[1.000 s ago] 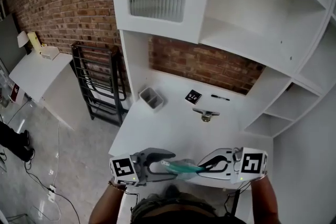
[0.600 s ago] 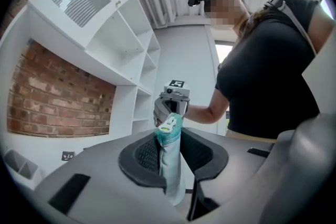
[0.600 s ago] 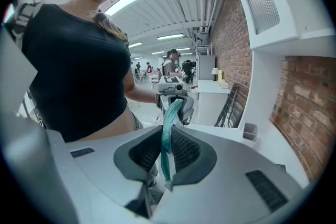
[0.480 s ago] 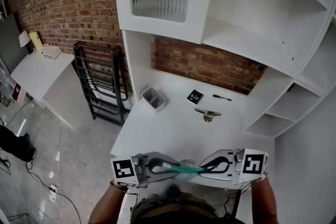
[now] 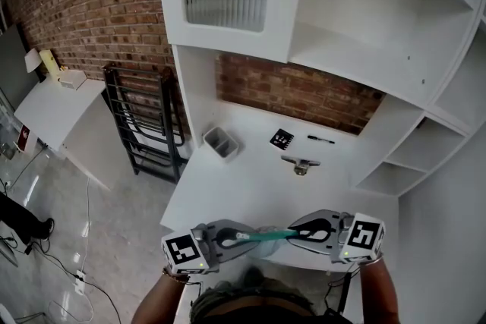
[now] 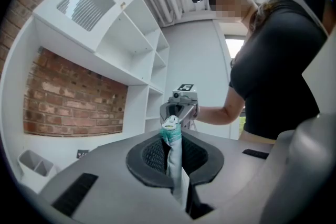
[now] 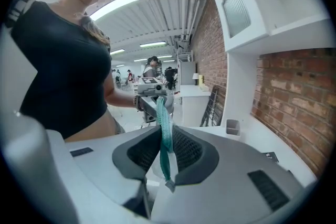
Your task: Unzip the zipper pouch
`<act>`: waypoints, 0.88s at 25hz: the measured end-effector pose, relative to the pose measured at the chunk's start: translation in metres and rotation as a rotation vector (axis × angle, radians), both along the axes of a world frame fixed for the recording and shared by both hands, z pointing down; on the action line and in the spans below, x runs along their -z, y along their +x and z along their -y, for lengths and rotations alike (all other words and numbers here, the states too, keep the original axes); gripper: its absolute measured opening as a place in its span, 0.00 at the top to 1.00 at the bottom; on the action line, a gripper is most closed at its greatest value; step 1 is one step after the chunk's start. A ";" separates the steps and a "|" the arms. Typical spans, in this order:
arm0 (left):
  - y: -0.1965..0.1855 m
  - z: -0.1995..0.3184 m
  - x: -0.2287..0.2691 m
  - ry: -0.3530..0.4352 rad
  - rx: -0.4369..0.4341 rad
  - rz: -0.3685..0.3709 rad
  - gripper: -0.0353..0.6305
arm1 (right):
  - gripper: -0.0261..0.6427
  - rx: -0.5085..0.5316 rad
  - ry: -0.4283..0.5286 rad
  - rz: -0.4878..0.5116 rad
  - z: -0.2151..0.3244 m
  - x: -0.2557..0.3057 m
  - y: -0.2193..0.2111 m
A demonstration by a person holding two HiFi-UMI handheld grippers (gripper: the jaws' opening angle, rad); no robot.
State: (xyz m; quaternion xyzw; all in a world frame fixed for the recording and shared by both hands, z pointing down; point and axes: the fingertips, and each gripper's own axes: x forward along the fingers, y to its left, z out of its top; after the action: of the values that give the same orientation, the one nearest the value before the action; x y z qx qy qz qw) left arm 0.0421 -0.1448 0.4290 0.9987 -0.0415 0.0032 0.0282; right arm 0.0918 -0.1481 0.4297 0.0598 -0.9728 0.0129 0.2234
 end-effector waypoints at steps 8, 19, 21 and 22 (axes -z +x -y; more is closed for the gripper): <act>-0.012 0.033 -0.015 -0.039 0.230 0.060 0.94 | 0.80 -0.350 0.014 0.172 0.042 0.018 0.001; -0.027 0.062 -0.012 0.125 0.508 0.213 0.94 | 0.79 -0.559 0.150 0.218 0.046 0.026 -0.047; -0.029 0.066 -0.014 0.154 0.538 0.253 0.94 | 0.80 -0.551 0.204 0.167 0.046 0.024 -0.054; -0.030 0.069 -0.014 0.170 0.555 0.273 0.94 | 0.80 -0.545 0.216 0.147 0.044 0.024 -0.058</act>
State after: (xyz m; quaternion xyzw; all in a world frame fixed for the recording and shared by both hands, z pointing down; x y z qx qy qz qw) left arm 0.0124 -0.2134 0.4433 0.9384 -0.3158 0.1260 -0.0615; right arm 0.0338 -0.1920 0.4055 0.3410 -0.9302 -0.0269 0.1329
